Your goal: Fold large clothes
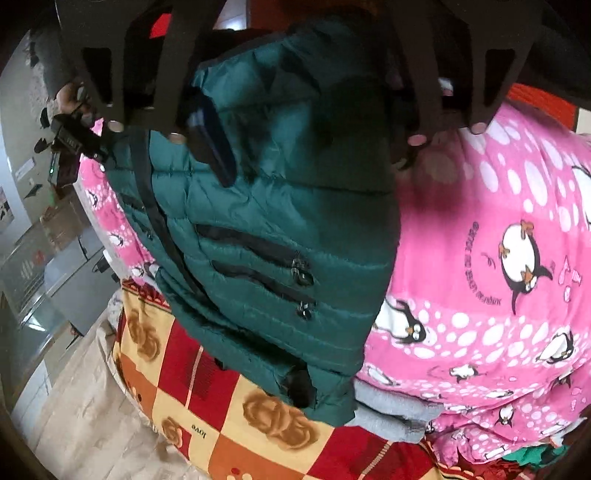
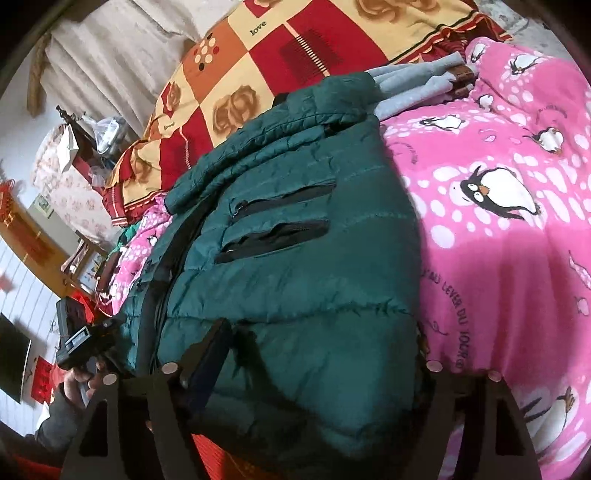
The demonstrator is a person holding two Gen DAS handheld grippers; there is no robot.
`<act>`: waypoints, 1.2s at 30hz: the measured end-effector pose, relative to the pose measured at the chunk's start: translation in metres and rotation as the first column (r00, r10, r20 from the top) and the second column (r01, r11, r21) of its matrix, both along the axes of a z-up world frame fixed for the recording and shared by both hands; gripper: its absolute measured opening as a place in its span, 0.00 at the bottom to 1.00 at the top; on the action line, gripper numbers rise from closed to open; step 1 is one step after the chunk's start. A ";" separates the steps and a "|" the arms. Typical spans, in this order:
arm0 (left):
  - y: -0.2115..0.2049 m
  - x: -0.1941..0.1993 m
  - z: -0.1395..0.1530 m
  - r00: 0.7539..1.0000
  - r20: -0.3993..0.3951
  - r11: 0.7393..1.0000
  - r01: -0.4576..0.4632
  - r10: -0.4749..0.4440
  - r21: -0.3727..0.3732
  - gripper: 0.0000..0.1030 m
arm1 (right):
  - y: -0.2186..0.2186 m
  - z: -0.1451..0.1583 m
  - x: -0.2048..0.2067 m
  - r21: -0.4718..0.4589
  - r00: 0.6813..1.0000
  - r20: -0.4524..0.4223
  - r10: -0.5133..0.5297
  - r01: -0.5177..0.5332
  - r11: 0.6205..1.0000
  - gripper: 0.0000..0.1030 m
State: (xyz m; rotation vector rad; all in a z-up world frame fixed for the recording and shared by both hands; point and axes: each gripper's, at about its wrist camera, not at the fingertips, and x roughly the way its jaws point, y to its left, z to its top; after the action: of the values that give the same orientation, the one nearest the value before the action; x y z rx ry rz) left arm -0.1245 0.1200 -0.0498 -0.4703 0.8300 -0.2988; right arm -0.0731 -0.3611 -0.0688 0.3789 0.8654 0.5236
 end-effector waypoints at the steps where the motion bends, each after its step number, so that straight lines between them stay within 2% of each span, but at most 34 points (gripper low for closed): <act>1: -0.001 0.001 0.001 1.000 0.011 1.000 0.007 -0.007 -0.005 0.63 | 0.001 0.000 0.000 -0.006 1.000 0.003 0.005 -0.005 1.000 0.78; 6: -0.008 0.019 -0.008 1.000 -0.021 0.996 -0.002 0.004 0.089 0.64 | 0.008 0.000 -0.003 -0.051 0.999 0.034 0.017 -0.015 0.999 0.82; 9: -0.013 0.019 -0.007 1.000 -0.007 0.996 0.028 -0.027 0.088 0.70 | 0.009 0.000 -0.005 -0.049 0.999 0.048 0.016 -0.014 0.999 0.84; 11: -0.016 0.015 -0.001 0.998 0.029 0.995 0.049 -0.051 0.082 0.70 | 0.007 0.007 -0.004 -0.042 0.999 0.045 0.013 -0.011 0.999 0.79; 12: -0.015 0.012 0.001 0.997 0.049 0.997 0.056 -0.059 0.061 0.69 | 0.005 0.010 -0.006 -0.022 0.998 0.065 0.014 -0.012 1.000 0.73; 14: -0.011 0.009 0.008 0.994 0.094 0.998 0.060 -0.062 0.023 0.67 | 0.000 0.015 -0.008 0.004 0.994 0.106 -0.004 0.004 1.000 0.69; 16: -0.009 0.013 0.006 0.995 0.085 0.999 0.040 -0.043 0.031 0.63 | -0.003 0.011 -0.005 0.029 0.996 0.084 -0.010 0.008 1.000 0.68; 17: -0.009 0.017 0.002 0.997 0.068 0.998 0.020 -0.024 0.055 0.62 | -0.002 0.006 -0.002 0.016 0.998 0.054 -0.015 0.014 1.000 0.68; 18: -0.010 0.020 0.000 0.998 0.061 0.997 0.008 -0.013 0.071 0.62 | 0.000 -0.002 0.002 -0.013 1.000 0.015 -0.017 0.017 1.000 0.64; 20: -0.011 0.021 -0.001 0.998 0.062 0.997 0.001 -0.006 0.076 0.62 | 0.004 0.001 0.002 -0.033 1.000 0.021 -0.004 0.005 0.999 0.63; 25: -0.016 0.024 -0.005 0.999 0.042 0.995 -0.010 0.006 0.103 0.66 | -0.001 0.013 -0.004 0.061 0.995 0.097 0.014 -0.020 0.998 0.58; 28: -0.017 0.023 -0.007 0.999 0.041 0.995 -0.018 0.014 0.101 0.69 | 0.001 -0.005 0.004 0.010 1.000 0.008 -0.009 0.009 1.000 0.59; 36: -0.024 0.026 -0.007 1.000 0.019 0.989 0.008 -0.010 0.145 0.74 | 0.001 -0.001 0.000 0.012 0.998 0.020 -0.052 0.052 0.999 0.58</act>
State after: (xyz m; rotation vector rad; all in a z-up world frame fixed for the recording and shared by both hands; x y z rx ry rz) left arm -0.0987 0.0962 -0.0569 -0.3276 0.8285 -0.2491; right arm -0.0728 -0.3599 -0.0699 0.4049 0.8315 0.4841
